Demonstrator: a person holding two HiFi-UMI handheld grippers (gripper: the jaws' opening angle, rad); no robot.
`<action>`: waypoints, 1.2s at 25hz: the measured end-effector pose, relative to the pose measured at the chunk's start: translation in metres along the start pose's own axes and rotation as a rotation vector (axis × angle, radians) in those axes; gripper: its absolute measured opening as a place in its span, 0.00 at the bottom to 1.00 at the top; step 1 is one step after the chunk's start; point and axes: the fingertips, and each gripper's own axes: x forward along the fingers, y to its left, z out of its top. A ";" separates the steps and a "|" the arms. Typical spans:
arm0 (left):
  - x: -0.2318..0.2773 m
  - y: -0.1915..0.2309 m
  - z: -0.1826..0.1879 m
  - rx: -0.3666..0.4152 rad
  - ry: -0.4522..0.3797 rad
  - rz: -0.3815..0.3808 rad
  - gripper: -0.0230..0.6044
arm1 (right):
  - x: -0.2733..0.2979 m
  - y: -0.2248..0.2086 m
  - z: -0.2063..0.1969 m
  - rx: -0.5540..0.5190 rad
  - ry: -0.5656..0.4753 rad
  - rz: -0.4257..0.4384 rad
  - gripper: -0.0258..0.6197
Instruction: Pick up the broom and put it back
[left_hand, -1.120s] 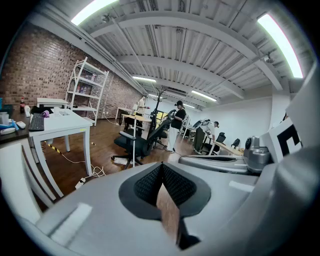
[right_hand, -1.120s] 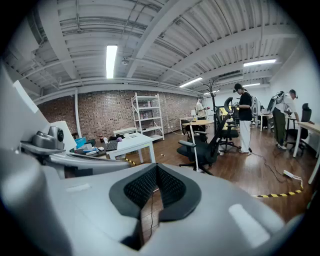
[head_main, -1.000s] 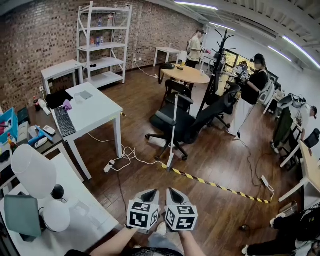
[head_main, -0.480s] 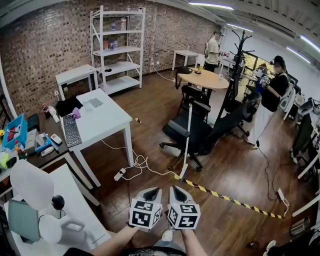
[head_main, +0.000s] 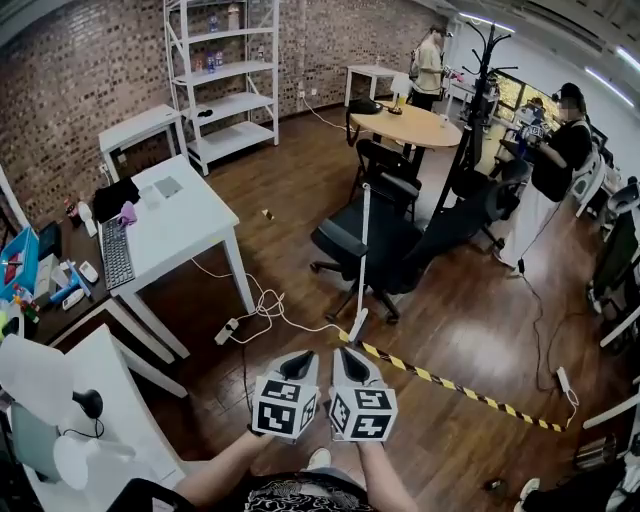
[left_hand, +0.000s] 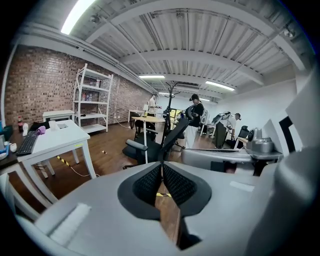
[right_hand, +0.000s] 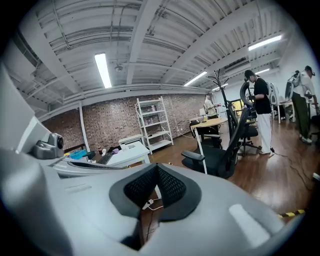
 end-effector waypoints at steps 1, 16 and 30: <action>0.009 -0.006 0.003 0.004 0.007 -0.005 0.06 | 0.002 -0.008 0.002 0.006 -0.001 0.002 0.04; 0.095 -0.033 0.042 0.049 -0.015 -0.005 0.06 | 0.033 -0.095 0.026 0.031 -0.012 0.021 0.06; 0.195 0.000 0.098 0.051 -0.036 -0.080 0.06 | 0.130 -0.139 0.072 -0.009 -0.013 -0.021 0.08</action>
